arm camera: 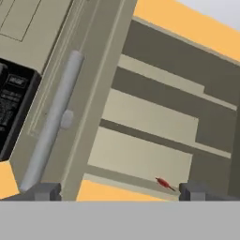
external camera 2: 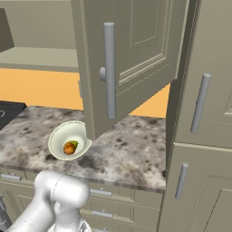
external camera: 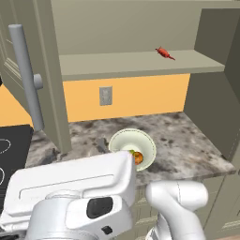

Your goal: Open the cabinet. Pick the pear and peach from the cabinet and place them into the bowl. Then close the cabinet.

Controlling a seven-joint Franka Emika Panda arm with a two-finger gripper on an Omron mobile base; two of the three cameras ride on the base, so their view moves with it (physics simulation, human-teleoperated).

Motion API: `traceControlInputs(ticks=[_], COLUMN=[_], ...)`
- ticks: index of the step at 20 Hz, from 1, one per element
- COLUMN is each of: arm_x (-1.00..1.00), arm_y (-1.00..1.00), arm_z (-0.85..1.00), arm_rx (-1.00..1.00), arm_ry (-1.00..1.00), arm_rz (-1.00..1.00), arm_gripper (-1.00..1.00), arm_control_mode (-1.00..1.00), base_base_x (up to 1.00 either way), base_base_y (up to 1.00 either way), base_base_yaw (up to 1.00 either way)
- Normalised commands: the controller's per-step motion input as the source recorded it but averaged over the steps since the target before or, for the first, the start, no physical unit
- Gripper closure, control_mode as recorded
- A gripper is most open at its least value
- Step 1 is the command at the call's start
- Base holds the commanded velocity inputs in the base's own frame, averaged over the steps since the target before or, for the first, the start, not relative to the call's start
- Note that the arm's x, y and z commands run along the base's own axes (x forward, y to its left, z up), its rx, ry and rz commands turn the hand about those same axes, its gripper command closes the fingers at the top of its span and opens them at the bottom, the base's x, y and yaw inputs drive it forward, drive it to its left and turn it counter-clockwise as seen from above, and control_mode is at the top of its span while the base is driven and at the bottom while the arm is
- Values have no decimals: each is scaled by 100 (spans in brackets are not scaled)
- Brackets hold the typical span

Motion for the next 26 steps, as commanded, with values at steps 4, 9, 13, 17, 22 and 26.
traceControlInputs(ticks=[4, 9, 13, 17, 22, 26], arm_x=[100, 100, 100, 100, 100, 100], arm_y=[25, 19, 0, 0, -23, -37], arm_z=[-46, -57, -56, -52, -36, -19], arm_rx=[-10, -12, -4, 0, 0, 1], arm_ry=[-10, -9, -5, -2, -1, 0], arm_rz=[-25, -22, -14, -12, -6, -4], arm_gripper=[-100, -100, -100, -100, -100, -100], arm_control_mode=[-100, -100, -100, -100, -100, -100], base_base_x=[0, 0, 0, 0, 0, 0], base_base_y=[0, 0, 0, 0, 0, 0], base_base_yaw=[0, 0, 0, 0, 0, 0])
